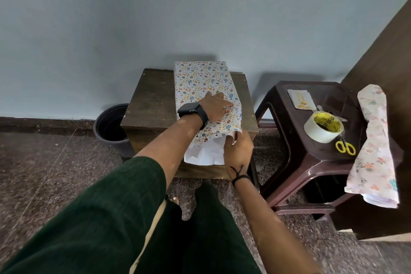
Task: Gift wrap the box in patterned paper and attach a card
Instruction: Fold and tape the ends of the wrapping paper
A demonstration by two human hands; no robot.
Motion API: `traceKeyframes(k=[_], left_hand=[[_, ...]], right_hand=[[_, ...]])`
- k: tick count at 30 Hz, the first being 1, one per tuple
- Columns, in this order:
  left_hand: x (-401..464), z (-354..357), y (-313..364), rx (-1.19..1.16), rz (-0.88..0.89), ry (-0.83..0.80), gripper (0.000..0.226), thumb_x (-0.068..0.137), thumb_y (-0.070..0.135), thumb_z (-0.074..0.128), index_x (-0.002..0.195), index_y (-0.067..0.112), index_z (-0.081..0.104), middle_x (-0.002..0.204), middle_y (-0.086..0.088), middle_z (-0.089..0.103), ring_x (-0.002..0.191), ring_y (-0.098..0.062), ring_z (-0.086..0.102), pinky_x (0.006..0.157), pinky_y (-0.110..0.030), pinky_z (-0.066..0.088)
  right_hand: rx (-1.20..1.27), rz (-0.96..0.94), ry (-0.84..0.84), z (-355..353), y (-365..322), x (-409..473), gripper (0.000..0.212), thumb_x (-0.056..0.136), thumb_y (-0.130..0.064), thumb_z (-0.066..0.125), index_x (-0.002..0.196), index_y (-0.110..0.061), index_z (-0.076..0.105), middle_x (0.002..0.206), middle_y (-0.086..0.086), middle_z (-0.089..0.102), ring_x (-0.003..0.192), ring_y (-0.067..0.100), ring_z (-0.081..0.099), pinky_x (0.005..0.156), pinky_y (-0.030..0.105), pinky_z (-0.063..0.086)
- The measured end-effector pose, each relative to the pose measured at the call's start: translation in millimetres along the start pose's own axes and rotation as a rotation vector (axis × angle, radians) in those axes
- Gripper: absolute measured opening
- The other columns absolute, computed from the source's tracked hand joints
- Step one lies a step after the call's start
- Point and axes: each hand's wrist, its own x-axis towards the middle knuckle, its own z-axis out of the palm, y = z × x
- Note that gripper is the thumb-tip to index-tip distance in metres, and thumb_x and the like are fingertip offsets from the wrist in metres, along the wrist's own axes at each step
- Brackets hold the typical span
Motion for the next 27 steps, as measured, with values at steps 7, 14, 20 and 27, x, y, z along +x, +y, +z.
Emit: traceKeyframes(k=[7, 14, 20, 27], left_hand=[[1, 11, 2, -0.034, -0.053, -0.005, 0.043, 0.1, 0.038, 0.032, 0.143, 0.035, 0.033, 0.141, -0.005, 0.034, 0.127, -0.035, 0.029, 0.106, -0.049, 0.032], [0, 10, 5, -0.05, -0.062, -0.004, 0.044, 0.101, 0.033, 0.033, 0.145, 0.037, 0.03, 0.139, -0.006, 0.032, 0.126, -0.037, 0.027, 0.103, -0.052, 0.035], [1, 10, 4, -0.031, -0.058, -0.008, 0.046, 0.1, 0.03, 0.035, 0.145, 0.036, 0.028, 0.141, -0.006, 0.032, 0.128, -0.035, 0.028, 0.106, -0.051, 0.032], [-36, 0, -43, -0.551, -0.045, 0.187, 0.034, 0.096, 0.013, 0.052, 0.13, 0.015, 0.054, 0.141, -0.008, 0.043, 0.129, -0.023, 0.041, 0.104, -0.029, 0.032]], right_hand=[[-0.082, -0.099, 0.03, -34, 8, 11, 0.021, 0.078, -0.002, 0.063, 0.099, -0.002, 0.061, 0.09, 0.013, 0.059, 0.081, 0.028, 0.055, 0.068, 0.043, 0.05], [-0.029, -0.123, -0.077, -35, -2, 12, 0.067, 0.068, 0.02, 0.04, 0.128, -0.005, 0.057, 0.113, 0.016, 0.065, 0.087, 0.033, 0.065, 0.071, 0.035, 0.055], [-0.283, -0.271, -0.141, -42, -2, 7, 0.071, 0.078, 0.01, 0.051, 0.144, -0.014, 0.037, 0.132, 0.02, 0.049, 0.115, 0.036, 0.049, 0.096, 0.047, 0.045], [-0.545, -0.579, -0.078, -34, -21, -9, 0.065, 0.076, -0.015, 0.074, 0.135, -0.025, 0.048, 0.13, 0.014, 0.053, 0.128, 0.036, 0.043, 0.111, 0.059, 0.014]])
